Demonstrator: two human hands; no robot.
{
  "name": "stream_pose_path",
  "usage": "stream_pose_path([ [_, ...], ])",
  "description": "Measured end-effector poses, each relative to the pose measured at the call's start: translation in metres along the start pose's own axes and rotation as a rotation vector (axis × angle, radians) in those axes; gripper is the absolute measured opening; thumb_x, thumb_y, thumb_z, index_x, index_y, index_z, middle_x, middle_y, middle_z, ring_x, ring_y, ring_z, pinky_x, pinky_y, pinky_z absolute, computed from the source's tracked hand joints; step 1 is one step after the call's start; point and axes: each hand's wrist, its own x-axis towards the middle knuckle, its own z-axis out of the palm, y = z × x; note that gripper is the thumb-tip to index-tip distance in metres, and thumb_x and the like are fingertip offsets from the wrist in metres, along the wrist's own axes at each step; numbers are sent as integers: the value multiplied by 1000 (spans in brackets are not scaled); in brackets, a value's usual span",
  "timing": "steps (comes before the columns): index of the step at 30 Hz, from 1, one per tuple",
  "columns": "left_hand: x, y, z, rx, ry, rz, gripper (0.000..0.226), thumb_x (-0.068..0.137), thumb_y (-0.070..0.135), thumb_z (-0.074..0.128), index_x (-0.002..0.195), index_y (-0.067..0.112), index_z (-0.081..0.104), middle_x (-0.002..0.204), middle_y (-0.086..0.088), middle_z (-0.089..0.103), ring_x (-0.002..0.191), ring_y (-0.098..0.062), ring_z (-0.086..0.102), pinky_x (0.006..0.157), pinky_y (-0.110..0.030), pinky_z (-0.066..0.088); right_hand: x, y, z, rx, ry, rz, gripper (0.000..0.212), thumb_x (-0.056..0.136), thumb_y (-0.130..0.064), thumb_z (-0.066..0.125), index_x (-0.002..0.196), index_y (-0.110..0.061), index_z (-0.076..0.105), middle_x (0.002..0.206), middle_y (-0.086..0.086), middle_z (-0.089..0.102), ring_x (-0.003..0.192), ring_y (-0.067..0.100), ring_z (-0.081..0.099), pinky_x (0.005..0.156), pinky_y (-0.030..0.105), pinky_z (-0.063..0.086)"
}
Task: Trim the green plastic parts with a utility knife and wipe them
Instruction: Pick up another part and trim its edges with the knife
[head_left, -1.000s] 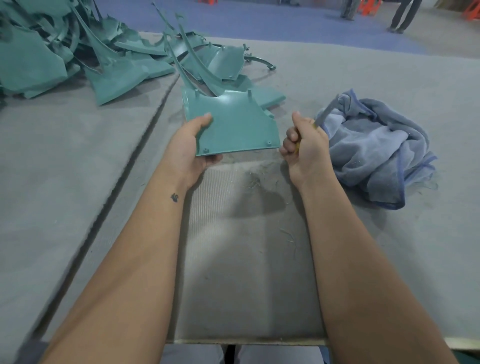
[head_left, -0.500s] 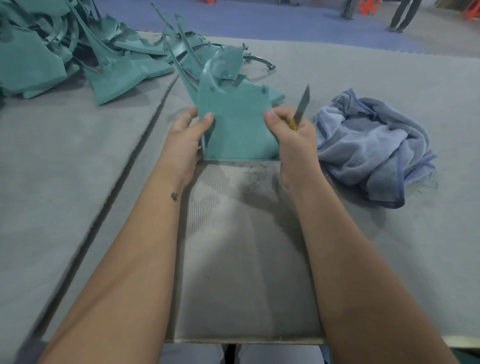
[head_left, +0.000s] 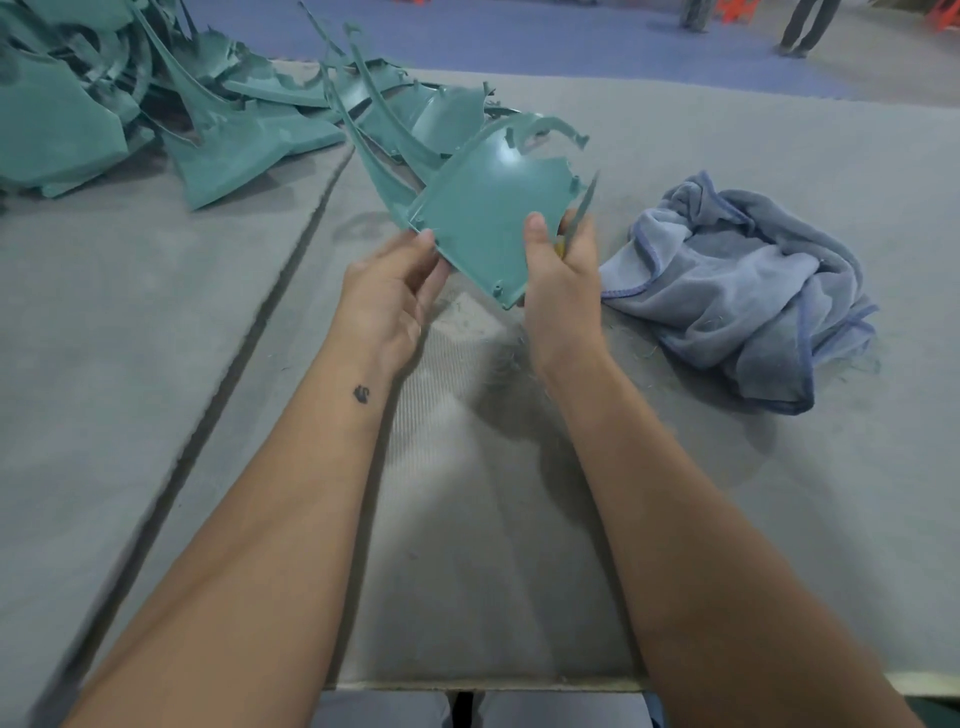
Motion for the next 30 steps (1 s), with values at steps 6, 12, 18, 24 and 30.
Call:
stream_pose_path([
  [6,1,5,-1,86,89,24,23,105,24,38,110,21,60,107,-8,70,86,-24,73,69,-40,60,6,9,-10,-283,-66,-21,29,99,-28,46,73,-14,47,59,1,41,59,12,34,55,34,30],
  [12,5,34,-27,248,162,-6,28,101,26,46,87,15,68,78,-2,74,70,-19,69,64,-30,57,16,-6,-32,-174,380,-170,20,99,-15,37,88,-21,53,73,-4,49,63,4,46,61,21,39],
  [18,2,43,-41,307,48,-110,28,100,37,47,93,20,68,79,2,74,67,-14,71,53,-27,56,29,-4,-58,-688,238,-308,50,80,2,35,119,-18,61,103,2,58,97,21,51,85,31,41],
  [24,-7,55,-51,60,-41,-114,30,88,36,56,80,17,78,87,0,75,77,-17,72,63,-28,58,26,1,-51,-1088,49,-349,43,91,-4,40,127,-20,56,110,-2,62,112,25,50,90,33,25],
  [30,-1,50,-55,-669,-35,48,45,100,40,36,94,0,56,78,-15,64,67,-25,62,64,-30,55,13,-6,-36,-927,99,-503,25,88,1,43,103,-7,62,87,1,59,80,19,47,69,26,25],
])
